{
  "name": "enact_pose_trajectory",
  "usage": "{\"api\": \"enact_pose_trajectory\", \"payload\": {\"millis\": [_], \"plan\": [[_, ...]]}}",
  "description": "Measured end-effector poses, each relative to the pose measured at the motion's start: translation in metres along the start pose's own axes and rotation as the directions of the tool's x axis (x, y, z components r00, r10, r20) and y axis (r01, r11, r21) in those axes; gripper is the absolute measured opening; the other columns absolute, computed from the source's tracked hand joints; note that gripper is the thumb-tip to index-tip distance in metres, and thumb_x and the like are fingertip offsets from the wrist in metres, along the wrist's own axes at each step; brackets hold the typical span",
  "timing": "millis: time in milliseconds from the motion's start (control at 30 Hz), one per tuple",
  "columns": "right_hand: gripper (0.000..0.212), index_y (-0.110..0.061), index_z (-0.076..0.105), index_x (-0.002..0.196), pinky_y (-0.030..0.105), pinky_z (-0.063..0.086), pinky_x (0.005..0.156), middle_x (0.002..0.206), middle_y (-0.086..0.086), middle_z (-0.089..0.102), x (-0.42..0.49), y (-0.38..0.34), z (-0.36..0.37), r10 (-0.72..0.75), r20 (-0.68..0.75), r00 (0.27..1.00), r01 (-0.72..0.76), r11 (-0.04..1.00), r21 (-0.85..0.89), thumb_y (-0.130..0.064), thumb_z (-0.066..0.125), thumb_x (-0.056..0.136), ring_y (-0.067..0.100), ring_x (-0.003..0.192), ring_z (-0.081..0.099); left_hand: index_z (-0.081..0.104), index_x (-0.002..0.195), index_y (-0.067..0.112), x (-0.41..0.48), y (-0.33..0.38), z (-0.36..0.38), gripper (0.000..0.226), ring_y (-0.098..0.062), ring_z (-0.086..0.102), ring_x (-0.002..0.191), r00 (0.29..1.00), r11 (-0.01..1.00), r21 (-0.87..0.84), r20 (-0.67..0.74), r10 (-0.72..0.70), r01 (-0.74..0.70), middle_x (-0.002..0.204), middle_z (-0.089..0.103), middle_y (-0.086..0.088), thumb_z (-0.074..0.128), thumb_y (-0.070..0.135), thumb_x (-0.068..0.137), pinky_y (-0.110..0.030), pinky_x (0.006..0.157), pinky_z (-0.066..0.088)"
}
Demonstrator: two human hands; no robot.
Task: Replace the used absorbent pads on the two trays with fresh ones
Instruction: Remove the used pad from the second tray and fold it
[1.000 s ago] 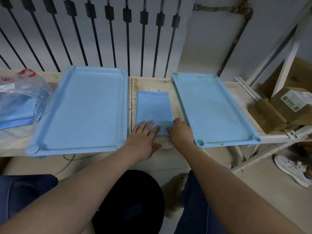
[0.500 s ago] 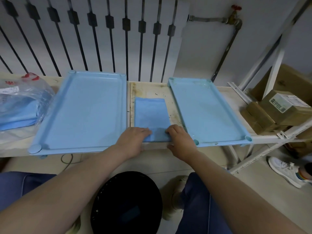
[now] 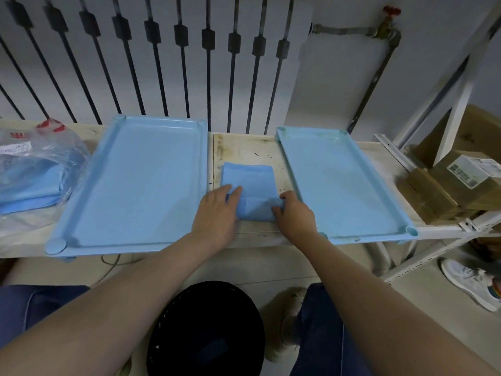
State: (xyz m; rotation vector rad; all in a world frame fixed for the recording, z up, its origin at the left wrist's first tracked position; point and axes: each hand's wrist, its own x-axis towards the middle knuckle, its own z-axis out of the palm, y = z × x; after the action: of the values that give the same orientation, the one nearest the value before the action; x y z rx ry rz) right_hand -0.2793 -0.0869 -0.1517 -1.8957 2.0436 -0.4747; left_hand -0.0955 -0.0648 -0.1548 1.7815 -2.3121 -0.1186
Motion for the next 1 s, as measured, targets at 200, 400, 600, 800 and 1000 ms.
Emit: {"api": "enact_pose_trajectory", "payload": {"millis": [200, 400, 600, 800, 1000], "plan": [[0.038, -0.010, 0.044, 0.125, 0.035, 0.042, 0.084, 0.116, 0.015, 0.063, 0.012, -0.004, 0.010, 0.082, -0.025, 0.996, -0.082, 0.996, 0.023, -0.027, 0.052, 0.093, 0.035, 0.107, 0.057, -0.001, 0.153, 0.019, 0.004, 0.009, 0.016, 0.073, -0.024, -0.008, 0.148, 0.949, 0.996, 0.072, 0.314, 0.020, -0.044, 0.161, -0.007, -0.007, 0.032, 0.053, 0.097, -0.038, 0.121, 0.001], [0.040, -0.012, 0.044, 0.131, 0.041, 0.045, 0.086, 0.126, 0.017, 0.044, 0.011, -0.005, 0.020, -0.030, -0.121, 0.992, 0.016, 0.994, -0.112, -0.019, 0.051, 0.092, 0.037, 0.111, 0.049, -0.003, 0.153, 0.024, 0.013, 0.010, 0.012, 0.073, -0.028, -0.008, 0.147, 0.931, 0.981, 0.182, 0.365, -0.006, -0.064, 0.161, -0.008, -0.006, 0.024, 0.061, 0.095, -0.044, 0.120, -0.004], [0.050, -0.004, 0.052, 0.132, 0.043, 0.039, 0.108, 0.141, 0.012, 0.048, -0.012, 0.011, 0.022, -0.422, 0.049, 0.905, 0.425, 0.900, -0.098, -0.028, 0.062, 0.090, 0.030, 0.133, 0.042, 0.001, 0.151, 0.035, 0.002, 0.001, -0.001, 0.072, -0.026, -0.001, 0.148, 0.927, 0.971, 0.197, 0.371, 0.057, -0.138, 0.161, -0.003, 0.001, 0.030, 0.065, 0.092, -0.051, 0.117, -0.010], [0.062, -0.015, 0.043, 0.136, 0.031, 0.040, 0.100, 0.140, 0.002, 0.043, -0.022, 0.020, -0.001, -0.394, 0.209, 0.895, 0.420, 0.902, -0.097, -0.023, 0.071, 0.081, 0.022, 0.128, 0.040, 0.034, 0.143, 0.032, -0.019, -0.002, -0.003, 0.058, -0.016, 0.045, 0.130, 0.979, 0.980, 0.106, 0.134, 0.153, -0.168, 0.146, 0.041, 0.006, 0.057, 0.032, 0.090, -0.037, 0.117, -0.009], [0.043, -0.014, 0.050, 0.128, 0.031, 0.044, 0.088, 0.120, 0.007, 0.056, -0.026, 0.017, -0.006, -0.212, -0.043, 0.976, 0.216, 0.967, 0.136, -0.023, 0.064, 0.088, 0.025, 0.107, 0.057, 0.047, 0.131, 0.020, -0.017, -0.008, -0.002, 0.033, -0.019, 0.058, 0.108, 0.997, 0.994, -0.099, -0.068, 0.046, -0.052, 0.116, 0.064, -0.002, 0.042, 0.018, 0.098, -0.028, 0.112, 0.017]]}}
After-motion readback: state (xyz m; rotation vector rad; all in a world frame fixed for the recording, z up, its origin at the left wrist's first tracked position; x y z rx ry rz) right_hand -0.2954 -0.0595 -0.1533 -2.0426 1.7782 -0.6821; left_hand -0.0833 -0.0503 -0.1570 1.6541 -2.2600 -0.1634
